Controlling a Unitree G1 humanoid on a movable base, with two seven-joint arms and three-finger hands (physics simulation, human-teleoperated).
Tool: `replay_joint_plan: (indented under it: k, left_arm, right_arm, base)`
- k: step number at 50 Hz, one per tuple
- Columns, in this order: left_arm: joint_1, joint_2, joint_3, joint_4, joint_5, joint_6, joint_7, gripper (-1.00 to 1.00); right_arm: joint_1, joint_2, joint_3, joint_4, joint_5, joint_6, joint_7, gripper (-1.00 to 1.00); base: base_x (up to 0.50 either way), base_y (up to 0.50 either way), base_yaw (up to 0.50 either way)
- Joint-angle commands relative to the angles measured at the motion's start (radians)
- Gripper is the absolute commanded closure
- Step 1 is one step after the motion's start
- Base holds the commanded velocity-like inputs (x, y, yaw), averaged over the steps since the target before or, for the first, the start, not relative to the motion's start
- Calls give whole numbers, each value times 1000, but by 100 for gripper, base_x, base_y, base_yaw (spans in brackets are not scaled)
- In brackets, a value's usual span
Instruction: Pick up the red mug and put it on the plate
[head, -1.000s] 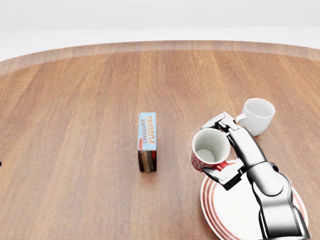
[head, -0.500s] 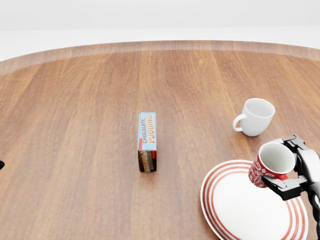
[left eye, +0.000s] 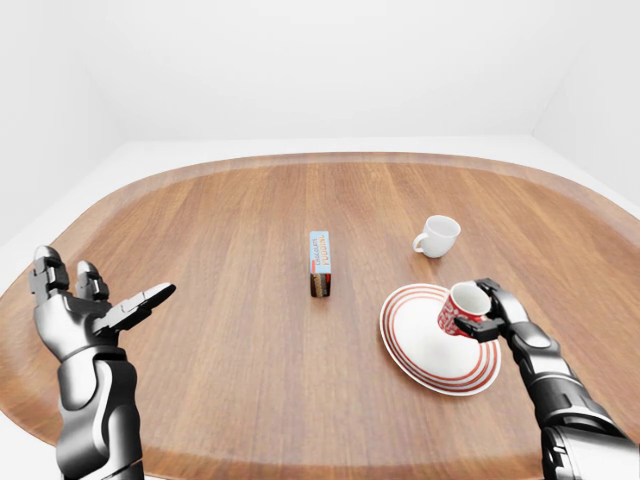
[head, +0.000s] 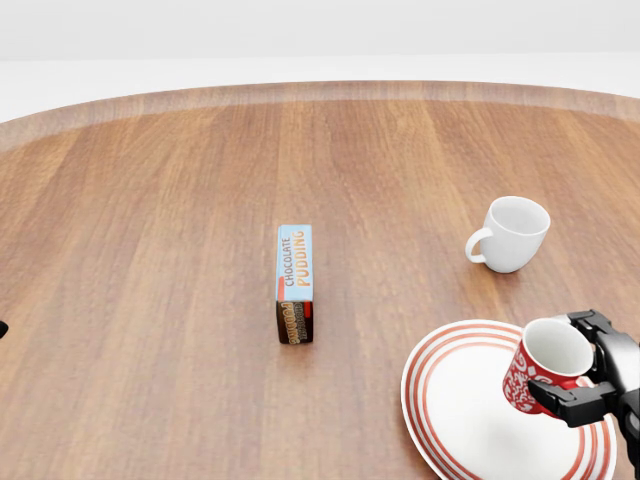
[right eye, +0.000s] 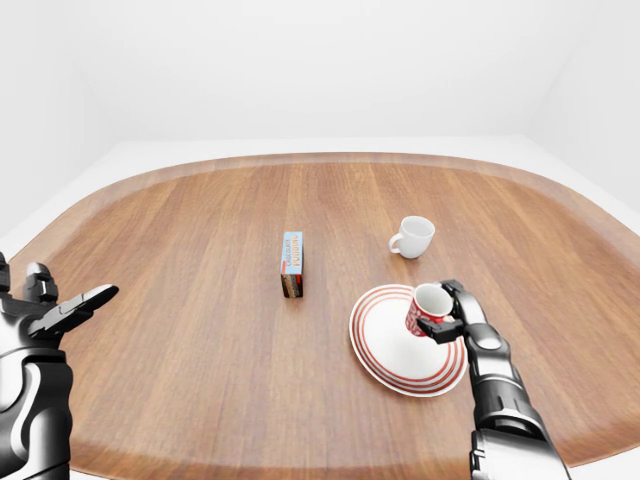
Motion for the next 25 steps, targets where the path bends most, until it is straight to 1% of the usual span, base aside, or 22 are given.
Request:
replay_joint_plan:
  k: [1, 19, 21, 22, 23, 25]
  left_arm:
    - [-4, -1, -3, 10, 4, 0, -2, -100]
    - [0, -3, -5, 4, 5, 0, -1, -100]
    - [-1, -3, -4, 5, 4, 0, 0, -100]
    - [-1, -3, -5, 7, 6, 0, -1, -100]
    - [-1, -3, -6, 7, 6, 0, -1, -100]
    - [-2, -2, -5, 15, 6, 0, -3, -100]
  right_arm:
    - [-5, 1, -1, 27, -27, 0, -3, 100]
    - [-12, 3, 6, 48, -33, 0, -5, 100]
    - [-15, 3, 6, 57, -34, 0, -3, 84]
    - [-15, 4, 6, 67, -35, 0, -3, 98]
    - [-16, 4, 7, 69, -35, 0, -3, 98]
    - [-14, 3, 7, 54, -34, 0, -3, 91]
  base:
    - [0, 0, 0]
    - [0, 0, 0]
    - [0, 0, 0]
    - [0, 0, 0]
    - [0, 0, 0]
    - [0, 0, 0]
